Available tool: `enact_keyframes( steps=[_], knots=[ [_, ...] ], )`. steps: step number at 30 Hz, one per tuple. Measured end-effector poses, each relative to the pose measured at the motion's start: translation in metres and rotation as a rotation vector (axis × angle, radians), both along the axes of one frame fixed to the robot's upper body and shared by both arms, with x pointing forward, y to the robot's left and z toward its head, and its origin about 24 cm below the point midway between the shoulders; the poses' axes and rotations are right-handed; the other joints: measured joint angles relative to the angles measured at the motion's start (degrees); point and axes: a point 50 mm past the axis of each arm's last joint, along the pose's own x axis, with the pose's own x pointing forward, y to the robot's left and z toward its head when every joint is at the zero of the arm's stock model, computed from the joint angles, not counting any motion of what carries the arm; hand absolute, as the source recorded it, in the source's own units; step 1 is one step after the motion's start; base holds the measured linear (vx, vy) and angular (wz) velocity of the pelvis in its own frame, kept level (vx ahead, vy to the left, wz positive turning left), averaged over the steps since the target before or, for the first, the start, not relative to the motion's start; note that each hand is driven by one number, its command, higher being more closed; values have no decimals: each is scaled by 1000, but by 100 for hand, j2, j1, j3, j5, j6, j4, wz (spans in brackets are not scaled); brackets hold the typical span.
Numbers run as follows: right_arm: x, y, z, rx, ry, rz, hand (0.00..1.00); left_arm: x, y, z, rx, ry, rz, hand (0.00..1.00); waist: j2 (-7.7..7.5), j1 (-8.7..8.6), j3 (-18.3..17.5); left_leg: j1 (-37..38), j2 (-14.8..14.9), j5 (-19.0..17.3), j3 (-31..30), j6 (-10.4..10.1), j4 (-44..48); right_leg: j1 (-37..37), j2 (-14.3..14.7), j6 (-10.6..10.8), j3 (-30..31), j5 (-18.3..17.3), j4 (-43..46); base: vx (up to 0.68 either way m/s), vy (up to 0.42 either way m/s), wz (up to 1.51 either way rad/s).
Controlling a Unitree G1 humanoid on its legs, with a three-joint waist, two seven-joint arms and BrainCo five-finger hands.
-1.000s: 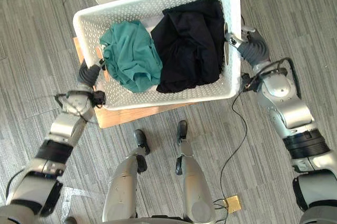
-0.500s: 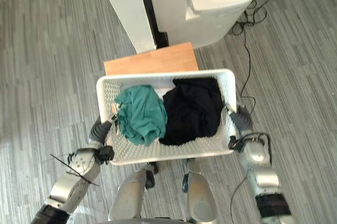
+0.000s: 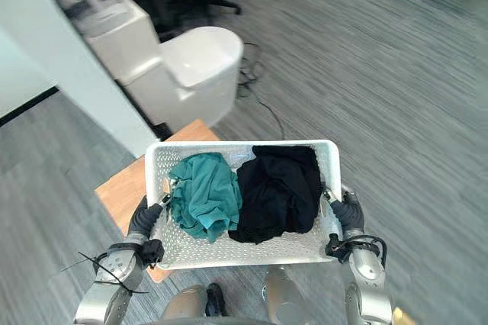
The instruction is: Pick up the laundry basket with both hands and put the clothes into the washing machine.
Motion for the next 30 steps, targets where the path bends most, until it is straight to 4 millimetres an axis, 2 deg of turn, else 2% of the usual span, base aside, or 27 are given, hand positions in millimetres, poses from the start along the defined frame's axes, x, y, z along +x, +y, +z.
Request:
enact_keyframes(
  steps=[1,2,3,4,5,6,7,9,10,11,12,13,14,15,16,17,18,19,20,21,24,30],
  knots=[
    [0,1,-1,11,2,-14,100,2,1,-1,7,1,-5,100,34,26,6,72,72,47,232,87,-112,46,-25,-214,-290,213,-167,-157,125,-159],
    [-1,4,-3,8,7,-26,100,6,2,-4,10,12,0,100,49,31,45,317,81,131,671,219,-335,-114,-110,-560,-1515,-733,854,-140,102,-165],
    [-2,4,-4,-2,18,-28,100,3,2,-9,1,36,7,100,94,49,66,666,80,177,1130,297,-541,-68,-322,-780,-2449,-1620,1863,-125,125,-170],
    [-3,4,-4,-14,23,-27,100,0,2,-11,-6,43,10,100,137,59,58,807,87,183,1330,308,-612,6,-444,-806,-2797,-1959,2248,-158,162,-164],
    [-3,3,-4,-29,27,-28,100,-2,0,-13,-19,50,13,100,244,64,-1,986,91,206,1657,346,-760,194,-728,-771,-3389,-2489,2827,-163,139,-149],
    [-1,3,-3,-35,20,-27,100,-2,0,-13,-25,48,19,100,319,65,-63,1090,91,259,1992,357,-902,420,-1016,-745,-3822,-2825,3166,-165,112,-143],
    [0,3,-2,-39,19,-25,100,-1,1,-12,-26,47,22,100,341,74,-105,1110,95,287,2165,355,-969,529,-1156,-709,-3992,-2952,3263,-123,33,-146],
    [7,9,-2,-47,12,-16,100,-1,5,-11,-34,40,50,100,339,186,-223,1122,149,415,2873,274,-1175,970,-1573,-470,-4348,-3222,3237,-112,-37,-159],
    [9,9,-2,-44,12,-15,100,-1,6,-11,-34,39,53,100,325,245,-248,1114,189,438,3049,235,-1186,1070,-1630,-422,-4362,-3236,3145,-79,-105,-160],
    [10,10,-4,-43,17,-13,100,-1,7,-11,-32,40,56,100,249,289,-325,1068,214,505,3342,173,-1221,1321,-1693,-267,-4352,-3127,2662,-49,-171,-134],
    [11,12,-5,-39,23,-12,100,-1,8,-11,-28,40,61,100,97,291,-407,994,215,558,3597,111,-1198,1557,-1720,72,-4273,-2690,1886,-29,-206,-121],
    [12,13,-7,-36,26,-9,100,-1,9,-12,-26,43,65,100,29,294,-432,961,242,578,3699,83,-1117,1603,-1616,383,-4149,-2610,1531,8,-272,-115],
    [15,13,-8,-45,33,-1,100,-2,8,-15,-35,56,75,100,13,330,-439,930,383,615,3790,21,-1007,1685,-1399,499,-3993,-2456,999,21,-301,-101],
    [16,14,-9,-49,42,4,100,-3,7,-18,-41,67,80,100,27,344,-448,918,467,634,3722,-11,-947,1750,-1284,457,-3871,-2362,802,14,-338,-125],
    [16,15,-12,-58,59,9,100,-5,7,-22,-39,87,84,100,30,356,-451,907,615,652,3331,-39,-779,1822,-1076,321,-3626,-2246,589,-1,-313,-107],
    [15,18,-14,-56,68,12,100,-8,8,-25,-36,100,89,100,2,360,-442,742,869,661,2557,-9,-244,1903,-927,250,-3452,-2201,515,-2,-192,-94],
    [15,20,-15,-55,73,17,100,-10,9,-26,-35,105,91,100,-40,384,-437,542,882,596,2016,-68,-84,1932,-911,219,-3343,-2194,501,-29,-131,-96],
    [18,18,-14,-67,67,20,100,-10,8,-26,-40,106,99,100,-130,513,-427,262,461,557,553,-181,-411,1875,-903,213,-3064,-2197,494,-26,-31,-83],
    [19,17,-14,-73,69,25,100,-10,5,-27,-53,106,108,100,-111,552,-438,185,280,591,61,-217,-575,1860,-882,213,-2979,-2197,494,-10,-28,-94],
    [21,15,-15,-85,78,32,100,-12,4,-29,-59,115,120,100,-66,565,-461,145,101,799,-503,-357,-917,1873,-812,213,-2869,-2197,498,41,15,-68],
    [20,18,-21,-65,96,48,100,-20,8,-34,-48,145,144,100,-192,577,-537,483,10,890,-536,-374,-970,2042,-828,218,-2708,-2199,504,135,22,-28],
    [20,22,-22,-59,100,58,100,-20,13,-34,-37,141,159,100,-150,589,-579,745,-110,956,-562,-285,-1413,2116,-913,215,-2696,-2197,506,68,49,5]
  ],
)
